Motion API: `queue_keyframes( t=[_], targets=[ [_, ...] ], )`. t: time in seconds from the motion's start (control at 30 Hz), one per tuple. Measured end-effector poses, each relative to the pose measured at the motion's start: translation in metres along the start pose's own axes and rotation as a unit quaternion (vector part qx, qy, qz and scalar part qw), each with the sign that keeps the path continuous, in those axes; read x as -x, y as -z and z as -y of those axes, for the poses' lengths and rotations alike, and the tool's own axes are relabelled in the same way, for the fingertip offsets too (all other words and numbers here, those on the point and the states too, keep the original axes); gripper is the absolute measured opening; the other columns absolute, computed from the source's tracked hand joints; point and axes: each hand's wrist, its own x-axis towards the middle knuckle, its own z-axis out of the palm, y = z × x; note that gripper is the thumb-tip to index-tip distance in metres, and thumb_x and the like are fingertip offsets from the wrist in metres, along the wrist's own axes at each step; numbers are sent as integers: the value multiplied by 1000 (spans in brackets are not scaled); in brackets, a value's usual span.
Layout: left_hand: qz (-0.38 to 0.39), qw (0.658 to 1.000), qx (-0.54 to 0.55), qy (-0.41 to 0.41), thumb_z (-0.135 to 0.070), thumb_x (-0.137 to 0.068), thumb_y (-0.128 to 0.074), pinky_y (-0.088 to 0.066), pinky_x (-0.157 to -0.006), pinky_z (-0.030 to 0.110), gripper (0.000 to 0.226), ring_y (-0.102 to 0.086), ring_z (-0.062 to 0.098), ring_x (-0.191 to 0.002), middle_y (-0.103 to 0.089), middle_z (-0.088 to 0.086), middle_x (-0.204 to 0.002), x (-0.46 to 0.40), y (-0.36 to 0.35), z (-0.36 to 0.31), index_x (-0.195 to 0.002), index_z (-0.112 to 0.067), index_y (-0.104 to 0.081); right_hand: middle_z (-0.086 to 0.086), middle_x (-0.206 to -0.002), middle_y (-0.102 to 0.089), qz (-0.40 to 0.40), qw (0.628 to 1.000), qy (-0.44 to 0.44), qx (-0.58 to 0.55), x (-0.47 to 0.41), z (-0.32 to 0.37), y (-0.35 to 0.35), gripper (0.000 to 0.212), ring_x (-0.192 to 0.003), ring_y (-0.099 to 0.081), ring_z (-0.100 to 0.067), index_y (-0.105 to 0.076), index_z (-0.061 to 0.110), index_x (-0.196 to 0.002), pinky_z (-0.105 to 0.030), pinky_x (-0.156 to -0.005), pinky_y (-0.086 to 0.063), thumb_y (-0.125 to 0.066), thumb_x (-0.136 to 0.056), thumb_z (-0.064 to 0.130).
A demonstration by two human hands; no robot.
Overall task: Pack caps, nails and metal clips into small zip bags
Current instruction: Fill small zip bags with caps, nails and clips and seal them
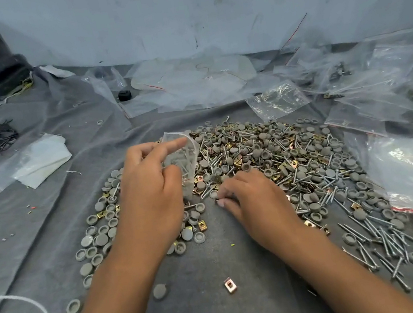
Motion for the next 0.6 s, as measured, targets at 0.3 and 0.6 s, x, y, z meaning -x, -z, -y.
queue_keyframes(
  t=[0.3, 0.6],
  targets=[
    [0, 1000, -3, -3, -5, -96, -44, -39, -64, 8, 48, -52, -1, -75, -46, -18, -111, 0, 2, 1, -126, -36, -64, 15, -109, -50, 139, 985, 73, -79, 14, 26, 4, 4, -101, -43, -4, -53, 29, -106, -29, -88, -42, -54, -103, 32],
    [20, 1000, -5, -5, -6, -96, -44, -36, -69, 18, 48, -47, 1, -75, -48, -13, -115, 1, -1, 0, -128, -36, -63, 5, -114, -53, 113, 984, 136, -32, 12, 26, -3, 11, -108, -45, -14, -56, 18, -111, -34, -91, -45, -54, -102, 25]
  ],
)
